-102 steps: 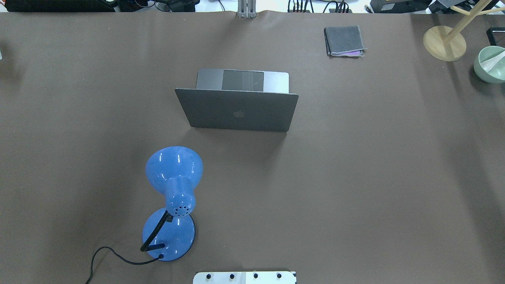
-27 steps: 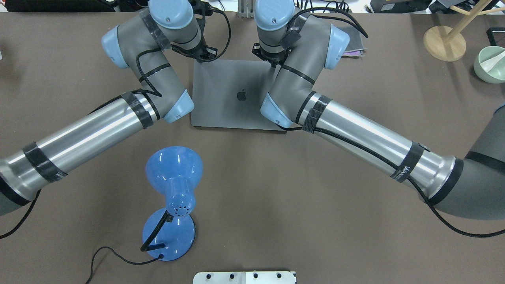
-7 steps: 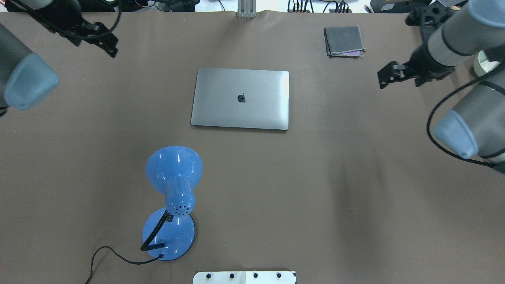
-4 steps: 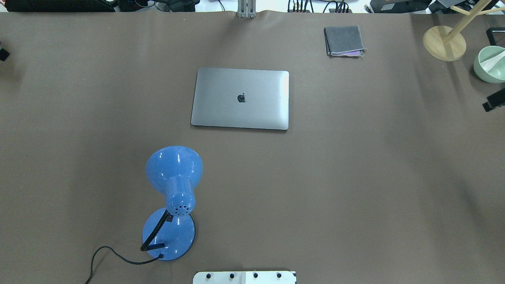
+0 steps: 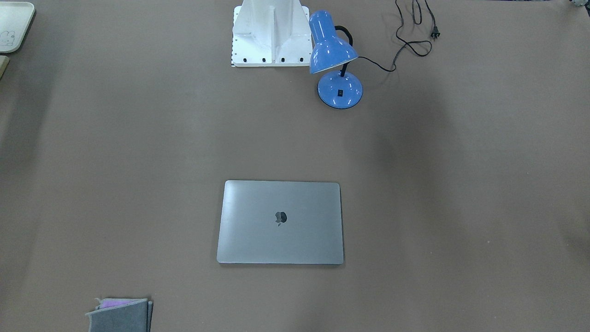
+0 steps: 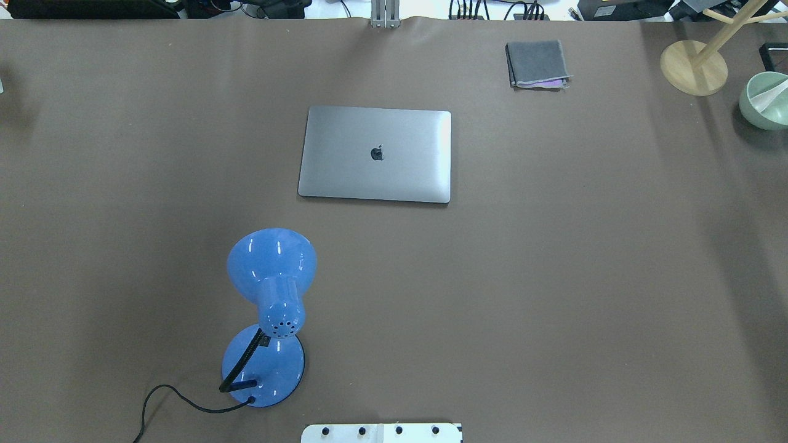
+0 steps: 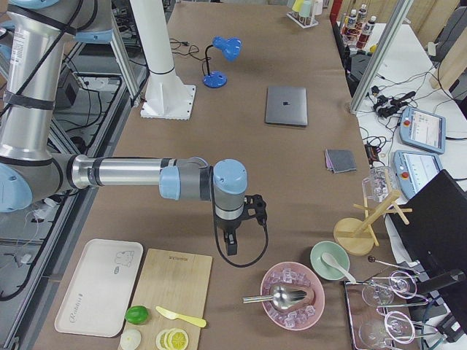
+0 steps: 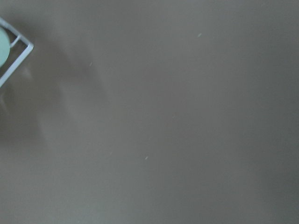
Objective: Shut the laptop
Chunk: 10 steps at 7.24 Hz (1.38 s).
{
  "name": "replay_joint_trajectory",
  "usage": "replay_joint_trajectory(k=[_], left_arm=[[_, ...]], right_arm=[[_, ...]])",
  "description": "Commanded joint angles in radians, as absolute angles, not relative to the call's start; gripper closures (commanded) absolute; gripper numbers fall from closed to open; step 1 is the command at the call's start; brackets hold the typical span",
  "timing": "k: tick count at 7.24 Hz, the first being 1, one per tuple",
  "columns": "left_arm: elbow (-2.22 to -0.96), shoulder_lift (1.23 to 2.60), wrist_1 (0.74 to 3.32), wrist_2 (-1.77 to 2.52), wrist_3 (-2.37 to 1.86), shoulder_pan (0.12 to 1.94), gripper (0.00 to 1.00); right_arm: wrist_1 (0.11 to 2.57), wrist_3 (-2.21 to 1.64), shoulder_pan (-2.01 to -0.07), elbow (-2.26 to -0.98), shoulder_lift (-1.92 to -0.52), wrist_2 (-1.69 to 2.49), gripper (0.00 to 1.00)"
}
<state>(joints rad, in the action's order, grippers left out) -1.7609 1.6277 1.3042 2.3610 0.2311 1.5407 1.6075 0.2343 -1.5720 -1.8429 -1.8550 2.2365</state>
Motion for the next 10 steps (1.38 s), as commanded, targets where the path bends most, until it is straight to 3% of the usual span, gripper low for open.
replay_joint_trajectory(k=[1, 10], left_arm=[[-1.732, 1.588, 1.31, 2.356, 0.229, 1.568, 0.02], [-1.75, 1.569, 1.318, 2.355, 0.232, 1.566, 0.02]], right_arm=[[1.595, 0.241, -1.591, -1.81, -1.876, 2.232, 0.0], [1.597, 0.249, -1.591, -1.815, -1.881, 2.24, 0.0]])
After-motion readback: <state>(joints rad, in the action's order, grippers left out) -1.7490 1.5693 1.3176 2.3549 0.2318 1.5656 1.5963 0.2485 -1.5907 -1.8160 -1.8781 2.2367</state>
